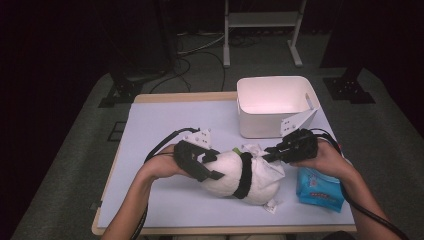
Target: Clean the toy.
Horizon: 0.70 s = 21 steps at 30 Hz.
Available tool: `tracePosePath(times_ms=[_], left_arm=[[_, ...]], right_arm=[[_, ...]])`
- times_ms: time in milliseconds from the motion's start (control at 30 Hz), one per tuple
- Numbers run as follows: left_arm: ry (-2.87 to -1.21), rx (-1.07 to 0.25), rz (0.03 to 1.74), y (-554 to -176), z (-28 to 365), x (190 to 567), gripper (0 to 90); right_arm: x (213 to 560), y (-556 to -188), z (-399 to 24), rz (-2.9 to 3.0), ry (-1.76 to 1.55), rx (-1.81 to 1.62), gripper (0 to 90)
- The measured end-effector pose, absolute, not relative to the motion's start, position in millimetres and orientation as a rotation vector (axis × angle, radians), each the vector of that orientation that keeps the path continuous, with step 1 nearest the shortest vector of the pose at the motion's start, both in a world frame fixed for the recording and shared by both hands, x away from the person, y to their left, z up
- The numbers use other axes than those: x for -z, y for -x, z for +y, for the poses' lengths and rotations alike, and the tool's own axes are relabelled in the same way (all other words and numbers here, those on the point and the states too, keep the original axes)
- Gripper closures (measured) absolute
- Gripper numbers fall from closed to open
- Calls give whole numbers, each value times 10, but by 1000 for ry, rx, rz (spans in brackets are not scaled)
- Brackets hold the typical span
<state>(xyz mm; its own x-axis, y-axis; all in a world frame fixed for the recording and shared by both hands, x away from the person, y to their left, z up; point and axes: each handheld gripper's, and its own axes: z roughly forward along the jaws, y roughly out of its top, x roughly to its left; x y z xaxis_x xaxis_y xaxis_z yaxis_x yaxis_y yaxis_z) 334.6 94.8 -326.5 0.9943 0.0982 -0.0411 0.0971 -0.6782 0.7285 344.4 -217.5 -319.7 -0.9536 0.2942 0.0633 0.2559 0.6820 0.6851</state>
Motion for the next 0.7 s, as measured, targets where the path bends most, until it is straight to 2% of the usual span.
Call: tracePosePath(times_ms=[467,700], left_arm=[[-2319,-17,111,-3328,837,3188,308],[-2297,0,122,-3337,849,3224,282]], right_arm=[[3106,-3250,-1852,2872,-289,-1158,787],[3234,-3277,-1944,2886,-332,-1191,789]])
